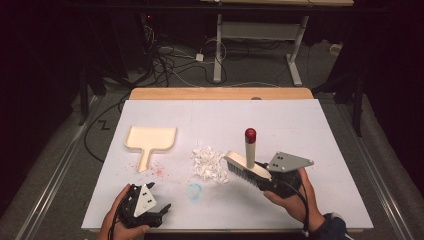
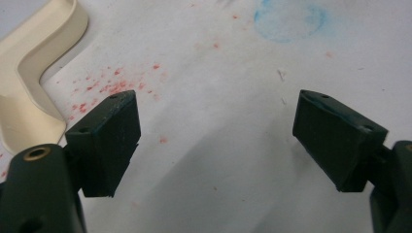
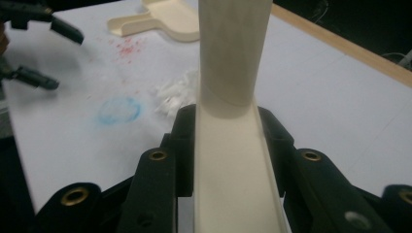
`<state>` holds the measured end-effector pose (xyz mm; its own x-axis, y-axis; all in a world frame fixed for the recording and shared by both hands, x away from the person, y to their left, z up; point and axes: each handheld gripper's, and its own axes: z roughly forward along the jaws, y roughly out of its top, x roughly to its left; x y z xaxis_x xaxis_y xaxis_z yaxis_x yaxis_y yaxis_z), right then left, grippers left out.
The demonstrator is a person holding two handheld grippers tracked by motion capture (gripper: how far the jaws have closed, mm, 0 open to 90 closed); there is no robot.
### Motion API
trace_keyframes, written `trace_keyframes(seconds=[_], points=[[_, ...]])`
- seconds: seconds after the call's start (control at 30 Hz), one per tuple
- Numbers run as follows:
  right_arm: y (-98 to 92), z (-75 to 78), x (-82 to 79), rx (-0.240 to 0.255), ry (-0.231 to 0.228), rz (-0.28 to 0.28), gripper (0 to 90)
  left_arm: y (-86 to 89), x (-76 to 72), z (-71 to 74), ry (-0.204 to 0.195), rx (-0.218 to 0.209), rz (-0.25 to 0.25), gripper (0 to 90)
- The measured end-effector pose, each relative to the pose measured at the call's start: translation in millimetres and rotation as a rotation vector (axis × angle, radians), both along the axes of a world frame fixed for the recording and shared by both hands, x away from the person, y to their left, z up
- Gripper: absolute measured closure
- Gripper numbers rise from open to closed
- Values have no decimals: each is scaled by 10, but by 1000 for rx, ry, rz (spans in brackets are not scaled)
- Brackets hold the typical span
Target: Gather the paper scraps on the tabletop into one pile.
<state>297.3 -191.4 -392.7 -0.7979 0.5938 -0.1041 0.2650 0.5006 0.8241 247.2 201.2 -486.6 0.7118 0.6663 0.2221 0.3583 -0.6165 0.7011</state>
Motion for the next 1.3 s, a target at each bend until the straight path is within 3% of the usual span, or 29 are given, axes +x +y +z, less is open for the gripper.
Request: trace_keyframes(seconds=[0.17, 0.33, 0.43, 0.6, 0.67, 0.77, 0.93, 1.13, 1.23, 1.3], points=[[-54, -120, -166, -15, 59, 77, 677, -9, 0, 6, 1, -2, -11, 164], [155, -288, -134, -51, 92, 146, 678, -42, 6, 13, -1, -9, -28, 164], [286, -331, -27, -70, 59, 152, 678, -41, 12, 15, -1, -15, -36, 164], [475, -355, 176, -58, 44, 134, 678, -44, 24, 2, -1, -10, -47, 165], [570, -355, 225, -83, 16, 129, 678, -50, 16, 3, -3, -9, -49, 166], [634, -331, 285, -68, 7, 116, 678, -46, 7, 0, -1, -16, -46, 168], [546, -201, 278, -15, 7, 109, 677, -54, 1, -15, 5, -8, -45, 168], [286, -16, 118, 4, -13, 97, 676, -53, -8, -6, 0, -5, -44, 168], [103, 40, 80, 12, -21, 34, 676, -46, -5, -3, -1, -2, -41, 168], [-16, 39, 89, 0, -42, -44, 676, -40, -6, 0, -2, -3, -40, 168]])
